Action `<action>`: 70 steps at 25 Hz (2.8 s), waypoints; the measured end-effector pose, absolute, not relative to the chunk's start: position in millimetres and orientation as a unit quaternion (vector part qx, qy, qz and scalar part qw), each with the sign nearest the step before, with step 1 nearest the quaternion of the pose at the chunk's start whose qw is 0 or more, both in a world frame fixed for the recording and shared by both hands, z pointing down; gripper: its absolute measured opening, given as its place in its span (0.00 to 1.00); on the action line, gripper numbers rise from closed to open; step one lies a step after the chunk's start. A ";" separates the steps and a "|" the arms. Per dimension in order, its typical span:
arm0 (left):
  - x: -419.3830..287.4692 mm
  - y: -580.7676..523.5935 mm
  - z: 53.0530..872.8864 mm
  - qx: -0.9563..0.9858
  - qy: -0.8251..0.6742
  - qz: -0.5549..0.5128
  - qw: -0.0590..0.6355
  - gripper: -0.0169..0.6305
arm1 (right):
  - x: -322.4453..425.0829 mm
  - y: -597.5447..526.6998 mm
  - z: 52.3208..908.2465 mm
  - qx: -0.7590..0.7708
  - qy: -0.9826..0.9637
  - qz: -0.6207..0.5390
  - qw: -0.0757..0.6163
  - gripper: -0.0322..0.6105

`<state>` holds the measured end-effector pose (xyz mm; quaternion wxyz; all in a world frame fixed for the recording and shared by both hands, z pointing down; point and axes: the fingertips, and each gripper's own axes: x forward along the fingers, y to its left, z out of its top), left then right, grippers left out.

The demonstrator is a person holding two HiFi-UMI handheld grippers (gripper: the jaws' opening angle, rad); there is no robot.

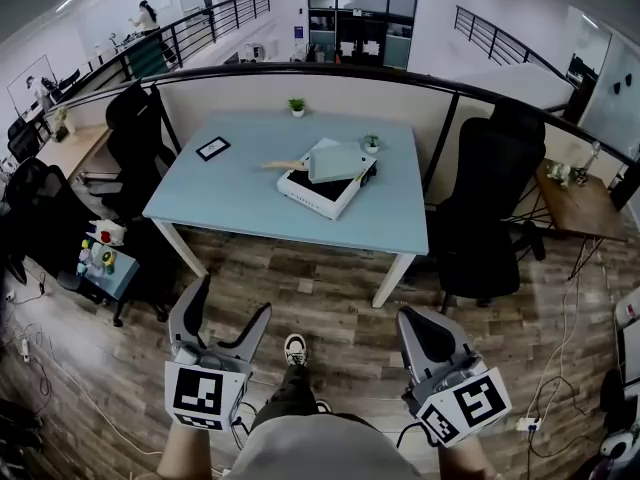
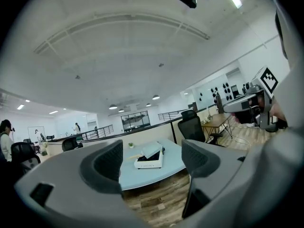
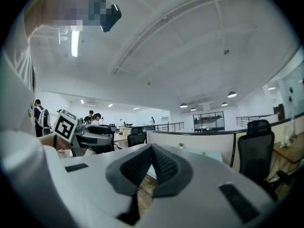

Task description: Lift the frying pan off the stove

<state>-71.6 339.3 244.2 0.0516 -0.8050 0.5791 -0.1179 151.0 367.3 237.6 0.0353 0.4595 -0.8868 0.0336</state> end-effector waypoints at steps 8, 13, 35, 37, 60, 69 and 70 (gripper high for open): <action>-78.7 292.0 254.6 -0.813 0.566 -0.130 0.044 0.60 | 137.8 319.6 246.3 0.451 -0.890 0.047 0.040 0.05; -90.3 247.9 266.0 -0.815 0.560 -0.143 0.039 0.60 | 124.7 274.8 255.9 0.449 -0.890 0.058 0.049 0.05; -164.5 -20.5 332.3 -0.832 0.499 -0.239 0.037 0.60 | 46.7 32.5 337.0 0.467 -0.863 0.143 0.133 0.05; -173.4 -37.2 337.4 -0.829 0.496 -0.254 0.050 0.60 | 41.1 21.9 347.4 0.466 -0.861 0.146 0.145 0.05; -148.6 -182.4 416.1 -0.821 0.440 -0.364 0.009 0.60 | 29.2 -119.7 424.3 0.414 -0.866 0.202 0.194 0.05; -137.2 -254.0 478.4 -0.795 0.399 -0.456 -0.015 0.60 | 33.5 -194.8 462.3 0.378 -0.870 0.234 0.214 0.05; -135.6 -259.4 487.4 -0.792 0.391 -0.468 -0.018 0.60 | 34.8 -200.9 467.0 0.374 -0.870 0.239 0.216 0.05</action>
